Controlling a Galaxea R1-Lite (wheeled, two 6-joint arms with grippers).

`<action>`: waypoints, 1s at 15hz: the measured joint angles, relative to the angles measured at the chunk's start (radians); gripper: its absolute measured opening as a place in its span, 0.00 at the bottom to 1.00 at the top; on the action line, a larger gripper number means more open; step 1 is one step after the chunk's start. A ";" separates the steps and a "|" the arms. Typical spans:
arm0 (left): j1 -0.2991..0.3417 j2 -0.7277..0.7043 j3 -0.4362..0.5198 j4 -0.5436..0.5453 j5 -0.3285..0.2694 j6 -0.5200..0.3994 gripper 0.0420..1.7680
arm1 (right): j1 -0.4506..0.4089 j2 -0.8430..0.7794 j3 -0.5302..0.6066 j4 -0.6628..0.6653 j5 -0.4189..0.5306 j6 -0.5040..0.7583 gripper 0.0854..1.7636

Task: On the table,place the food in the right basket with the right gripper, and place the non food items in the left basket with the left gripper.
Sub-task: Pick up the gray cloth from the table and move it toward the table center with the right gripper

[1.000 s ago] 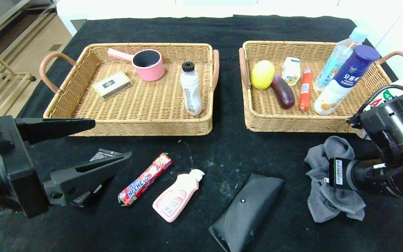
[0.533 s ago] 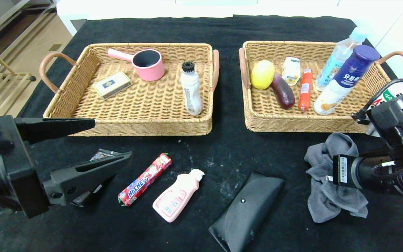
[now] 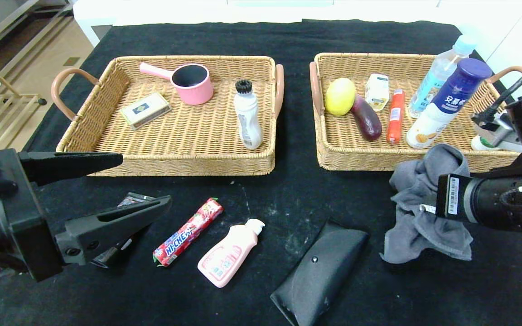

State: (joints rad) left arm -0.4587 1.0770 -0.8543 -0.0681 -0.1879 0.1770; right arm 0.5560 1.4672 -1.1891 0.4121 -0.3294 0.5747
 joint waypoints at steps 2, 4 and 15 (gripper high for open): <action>0.000 0.000 0.000 0.000 0.001 0.000 0.97 | 0.025 -0.002 -0.033 0.013 0.000 -0.001 0.05; 0.000 0.000 0.000 0.000 0.002 0.000 0.97 | 0.047 -0.002 -0.076 0.031 0.000 -0.002 0.05; 0.000 0.000 0.001 0.001 -0.001 0.001 0.97 | 0.220 0.107 -0.304 0.029 -0.003 -0.026 0.05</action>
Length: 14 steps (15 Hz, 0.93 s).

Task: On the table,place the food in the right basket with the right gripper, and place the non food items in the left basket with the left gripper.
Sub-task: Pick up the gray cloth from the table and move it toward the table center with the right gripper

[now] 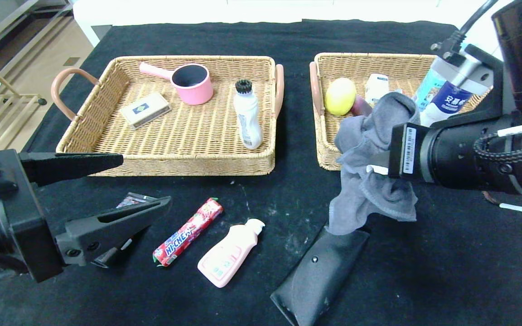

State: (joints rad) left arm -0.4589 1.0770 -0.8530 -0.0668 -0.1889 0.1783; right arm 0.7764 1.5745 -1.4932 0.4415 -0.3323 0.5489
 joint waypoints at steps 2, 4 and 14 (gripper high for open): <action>-0.001 0.000 0.000 0.000 0.000 0.000 0.97 | 0.023 0.047 -0.043 -0.001 -0.001 0.003 0.05; -0.001 0.000 0.000 0.000 0.000 0.000 0.97 | 0.041 0.094 -0.089 -0.001 -0.002 0.004 0.05; 0.000 -0.004 -0.002 -0.001 0.000 -0.001 0.97 | 0.096 0.279 -0.153 -0.058 -0.006 0.050 0.05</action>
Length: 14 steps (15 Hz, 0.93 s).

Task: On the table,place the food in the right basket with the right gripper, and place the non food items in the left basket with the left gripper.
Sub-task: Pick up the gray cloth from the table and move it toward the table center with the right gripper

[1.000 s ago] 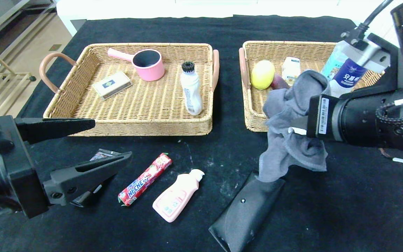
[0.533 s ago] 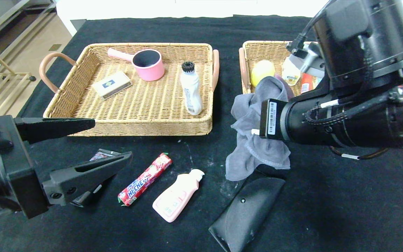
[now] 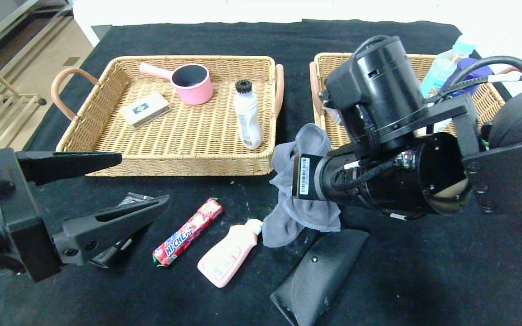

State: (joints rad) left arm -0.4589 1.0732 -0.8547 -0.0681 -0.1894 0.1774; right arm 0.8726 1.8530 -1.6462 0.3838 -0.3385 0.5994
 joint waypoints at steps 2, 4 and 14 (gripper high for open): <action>0.000 0.000 0.000 0.000 0.000 0.000 0.97 | 0.001 0.025 0.000 0.000 -0.001 0.007 0.05; 0.000 -0.001 0.000 0.000 0.000 0.000 0.97 | 0.003 0.041 0.000 -0.001 -0.004 0.007 0.05; 0.000 -0.002 0.000 0.000 0.000 0.000 0.97 | 0.003 0.054 0.001 -0.001 -0.019 0.007 0.53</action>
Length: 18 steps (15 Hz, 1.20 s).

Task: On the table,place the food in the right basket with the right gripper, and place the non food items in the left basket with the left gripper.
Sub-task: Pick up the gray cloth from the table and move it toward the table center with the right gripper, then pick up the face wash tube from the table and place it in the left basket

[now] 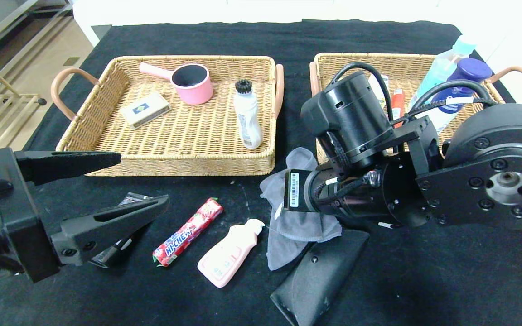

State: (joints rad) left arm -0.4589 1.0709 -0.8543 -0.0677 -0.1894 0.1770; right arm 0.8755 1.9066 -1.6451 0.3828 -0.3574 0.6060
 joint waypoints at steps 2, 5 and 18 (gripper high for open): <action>0.000 0.000 0.000 0.000 0.000 0.000 0.97 | 0.000 0.000 0.000 0.001 0.001 -0.001 0.64; 0.000 0.000 0.000 0.000 0.000 0.000 0.97 | 0.001 -0.003 0.003 0.002 0.002 -0.005 0.74; 0.000 0.000 0.000 0.000 0.000 0.000 0.97 | -0.005 -0.180 0.133 -0.045 0.053 -0.236 0.92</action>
State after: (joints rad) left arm -0.4587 1.0704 -0.8543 -0.0672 -0.1894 0.1770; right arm 0.8702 1.7266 -1.5126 0.3377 -0.3045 0.3704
